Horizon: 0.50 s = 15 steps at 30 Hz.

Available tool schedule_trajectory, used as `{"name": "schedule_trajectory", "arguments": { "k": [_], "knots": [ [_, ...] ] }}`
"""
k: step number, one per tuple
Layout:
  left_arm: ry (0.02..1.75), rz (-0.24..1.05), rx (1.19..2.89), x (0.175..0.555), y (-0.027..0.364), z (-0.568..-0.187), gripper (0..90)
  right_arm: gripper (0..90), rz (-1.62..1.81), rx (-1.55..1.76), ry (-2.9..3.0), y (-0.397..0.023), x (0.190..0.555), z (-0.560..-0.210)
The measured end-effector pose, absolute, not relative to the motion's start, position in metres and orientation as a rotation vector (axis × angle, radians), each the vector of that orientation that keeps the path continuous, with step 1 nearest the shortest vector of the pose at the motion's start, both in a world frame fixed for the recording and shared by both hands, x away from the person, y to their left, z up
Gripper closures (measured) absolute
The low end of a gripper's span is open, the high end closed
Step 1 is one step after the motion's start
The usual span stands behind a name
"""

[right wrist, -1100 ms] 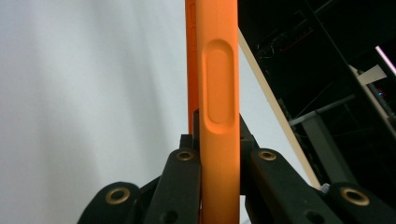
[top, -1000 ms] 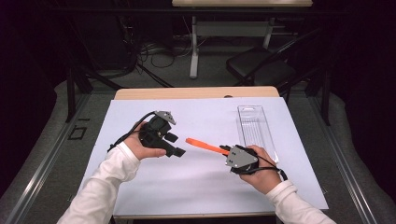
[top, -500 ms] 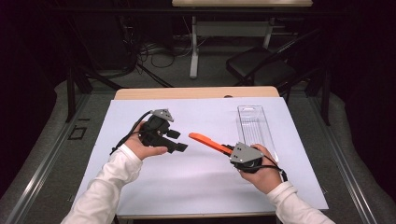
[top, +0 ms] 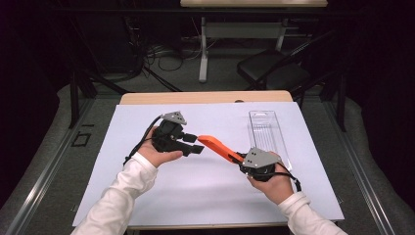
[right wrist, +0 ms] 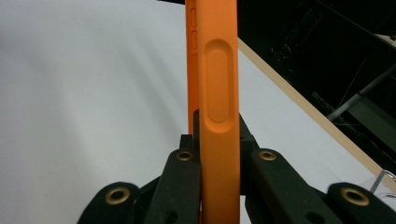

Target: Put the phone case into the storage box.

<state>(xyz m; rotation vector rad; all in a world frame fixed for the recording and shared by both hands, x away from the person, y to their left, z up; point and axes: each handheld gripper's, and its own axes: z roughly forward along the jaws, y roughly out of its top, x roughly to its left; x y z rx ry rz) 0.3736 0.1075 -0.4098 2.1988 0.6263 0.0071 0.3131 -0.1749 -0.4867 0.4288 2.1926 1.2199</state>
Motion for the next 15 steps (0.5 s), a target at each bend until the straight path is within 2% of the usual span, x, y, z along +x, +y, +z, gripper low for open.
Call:
{"name": "schedule_trajectory", "arguments": {
  "k": [15],
  "knots": [
    [0.613,0.039,2.196,0.3745,0.0994,-0.4126,63.5,86.1,1.267,0.438,2.157,-0.1705,0.3093,-0.4911]
  ]
}}
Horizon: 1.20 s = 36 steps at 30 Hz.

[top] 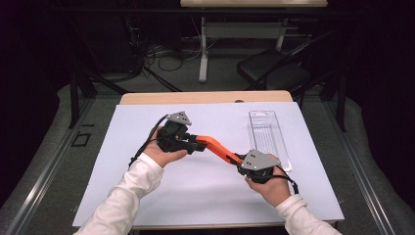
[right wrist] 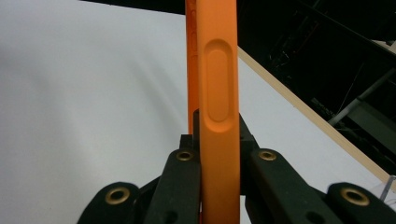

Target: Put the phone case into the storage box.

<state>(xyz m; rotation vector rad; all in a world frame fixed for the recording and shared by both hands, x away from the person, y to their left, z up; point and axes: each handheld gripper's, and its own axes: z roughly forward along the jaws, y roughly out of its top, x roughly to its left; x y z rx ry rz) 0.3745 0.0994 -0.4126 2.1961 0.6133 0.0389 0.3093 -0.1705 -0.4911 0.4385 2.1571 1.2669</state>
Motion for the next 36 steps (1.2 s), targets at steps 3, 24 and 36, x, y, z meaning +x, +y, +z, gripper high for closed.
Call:
{"name": "schedule_trajectory", "arguments": {
  "k": [3,24,36],
  "knots": [
    [0.622,0.036,2.188,0.3747,0.0998,-0.413,65.5,86.1,1.279,0.438,2.151,-0.1699,0.309,-0.4912],
    [0.668,-0.005,2.129,0.3748,0.1045,-0.4144,75.5,86.1,1.33,0.423,2.135,-0.1679,0.309,-0.4943],
    [0.712,-0.015,2.124,0.373,0.1026,-0.4126,78.1,85.8,1.342,0.445,2.162,-0.1691,0.3116,-0.4948]
  ]
}}
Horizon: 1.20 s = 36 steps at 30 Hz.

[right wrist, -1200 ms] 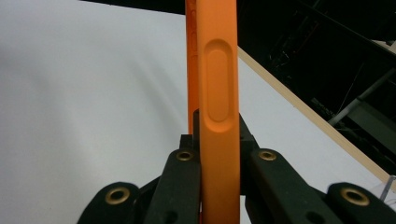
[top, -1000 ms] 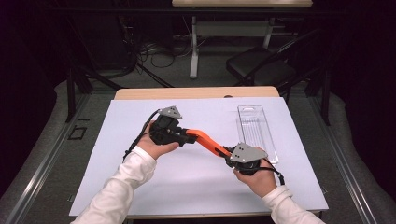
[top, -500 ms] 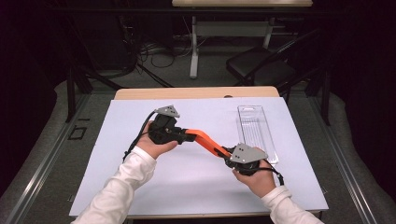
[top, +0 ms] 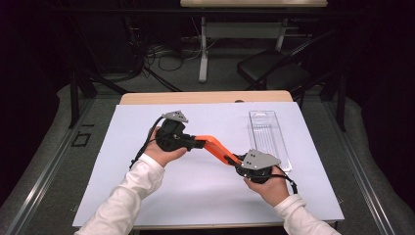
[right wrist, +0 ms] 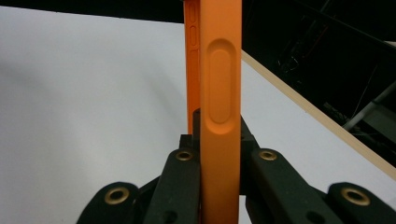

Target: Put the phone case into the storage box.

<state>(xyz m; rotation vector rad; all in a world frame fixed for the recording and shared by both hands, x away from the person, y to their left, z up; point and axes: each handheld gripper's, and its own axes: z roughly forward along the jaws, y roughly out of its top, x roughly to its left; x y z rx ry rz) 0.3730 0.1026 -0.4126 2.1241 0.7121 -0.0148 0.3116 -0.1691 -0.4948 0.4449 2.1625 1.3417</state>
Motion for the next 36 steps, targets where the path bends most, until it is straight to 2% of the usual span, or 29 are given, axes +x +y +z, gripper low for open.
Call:
{"name": "schedule_trajectory", "arguments": {
  "k": [14,36],
  "knots": [
    [0.761,-0.053,2.109,0.3745,0.1013,-0.4127,78.9,85.4,1.349,0.473,2.177,-0.1704,0.3119,-0.4939],
    [0.794,-0.072,2.105,0.3737,0.0989,-0.4111,80.3,78.6,1.34,0.527,2.181,-0.1714,0.3142,-0.4933]
  ]
}}
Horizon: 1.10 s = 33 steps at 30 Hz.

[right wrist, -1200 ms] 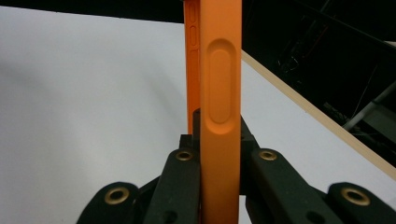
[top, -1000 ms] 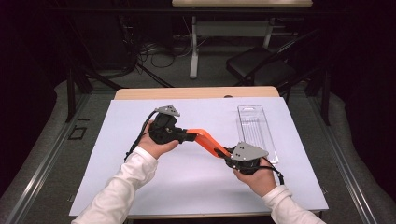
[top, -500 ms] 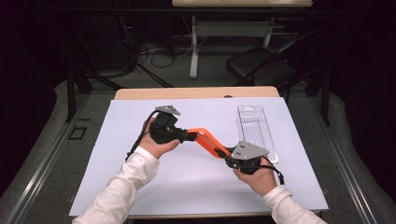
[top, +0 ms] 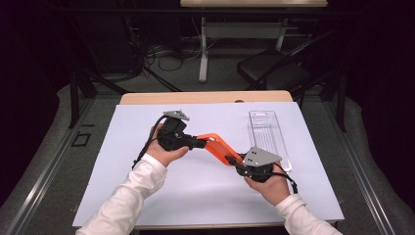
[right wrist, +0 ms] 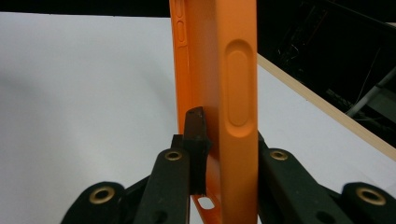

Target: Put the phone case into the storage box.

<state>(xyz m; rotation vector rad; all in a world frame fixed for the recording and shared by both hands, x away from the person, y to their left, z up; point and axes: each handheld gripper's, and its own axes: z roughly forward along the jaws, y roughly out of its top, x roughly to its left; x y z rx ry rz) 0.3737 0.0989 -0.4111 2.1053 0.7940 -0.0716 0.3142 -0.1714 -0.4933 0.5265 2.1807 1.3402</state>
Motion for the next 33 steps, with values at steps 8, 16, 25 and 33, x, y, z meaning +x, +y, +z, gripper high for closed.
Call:
{"name": "schedule_trajectory", "arguments": {
  "k": [8,16,25,33],
  "knots": [
    [0.826,-0.076,2.109,0.3726,0.0966,-0.4084,80.4,74.4,1.33,0.537,2.17,-0.1715,0.3154,-0.4934],
    [0.875,-0.081,2.119,0.3721,0.0952,-0.4079,80.5,68.5,1.317,0.551,2.158,-0.1724,0.3164,-0.4932],
    [0.946,-0.051,2.149,0.3726,0.0924,-0.407,80.5,55.9,1.297,0.55,2.13,-0.1721,0.3175,-0.4932],
    [0.997,-0.037,2.172,0.3744,0.0893,-0.4054,80.5,50.6,1.276,0.549,2.121,-0.1713,0.3173,-0.4925]
  ]
}}
